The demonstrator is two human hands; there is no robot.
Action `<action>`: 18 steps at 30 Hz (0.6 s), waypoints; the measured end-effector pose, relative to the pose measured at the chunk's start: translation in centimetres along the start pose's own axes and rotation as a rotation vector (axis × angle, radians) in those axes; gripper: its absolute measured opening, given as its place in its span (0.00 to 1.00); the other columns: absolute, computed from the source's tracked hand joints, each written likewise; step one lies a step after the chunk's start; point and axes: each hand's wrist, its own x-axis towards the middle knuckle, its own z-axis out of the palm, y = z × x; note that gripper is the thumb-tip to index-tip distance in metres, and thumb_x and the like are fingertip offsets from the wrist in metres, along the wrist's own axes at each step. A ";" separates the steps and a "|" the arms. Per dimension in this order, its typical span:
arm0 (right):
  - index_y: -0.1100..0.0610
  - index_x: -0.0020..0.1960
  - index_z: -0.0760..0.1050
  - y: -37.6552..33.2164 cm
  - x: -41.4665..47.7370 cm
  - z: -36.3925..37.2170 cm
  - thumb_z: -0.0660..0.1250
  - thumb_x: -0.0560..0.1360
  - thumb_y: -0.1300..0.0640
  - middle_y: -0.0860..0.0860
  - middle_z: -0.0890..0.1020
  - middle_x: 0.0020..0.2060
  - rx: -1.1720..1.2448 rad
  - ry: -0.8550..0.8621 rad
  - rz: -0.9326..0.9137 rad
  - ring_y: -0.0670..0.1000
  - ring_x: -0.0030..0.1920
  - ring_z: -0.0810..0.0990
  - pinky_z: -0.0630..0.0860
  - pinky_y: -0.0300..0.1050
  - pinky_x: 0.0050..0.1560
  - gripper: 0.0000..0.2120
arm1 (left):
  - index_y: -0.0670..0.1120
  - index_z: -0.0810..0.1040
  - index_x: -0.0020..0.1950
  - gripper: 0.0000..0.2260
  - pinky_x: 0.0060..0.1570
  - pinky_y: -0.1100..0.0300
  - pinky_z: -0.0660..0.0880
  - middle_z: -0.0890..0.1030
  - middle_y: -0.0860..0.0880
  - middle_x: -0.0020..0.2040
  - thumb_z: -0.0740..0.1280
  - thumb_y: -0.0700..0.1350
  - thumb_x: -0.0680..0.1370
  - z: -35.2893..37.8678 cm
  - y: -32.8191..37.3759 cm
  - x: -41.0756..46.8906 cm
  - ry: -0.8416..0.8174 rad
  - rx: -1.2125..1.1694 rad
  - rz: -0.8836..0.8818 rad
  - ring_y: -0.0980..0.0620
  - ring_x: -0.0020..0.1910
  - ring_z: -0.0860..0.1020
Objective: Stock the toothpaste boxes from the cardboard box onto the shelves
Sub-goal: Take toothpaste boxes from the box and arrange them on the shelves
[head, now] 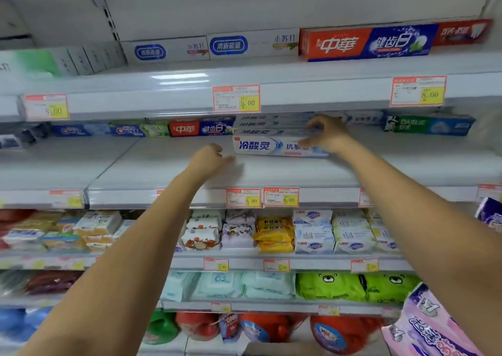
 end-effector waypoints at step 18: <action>0.58 0.75 0.57 3.5 2.7 3.7 0.78 0.65 0.59 0.54 0.71 0.69 0.331 0.091 0.207 0.54 0.63 0.73 0.68 0.40 0.57 0.45 | 0.41 0.74 0.61 0.11 0.50 0.60 0.67 0.79 0.41 0.57 0.63 0.41 0.79 1.9 1.6 4.8 -0.154 -0.044 0.047 0.47 0.50 0.74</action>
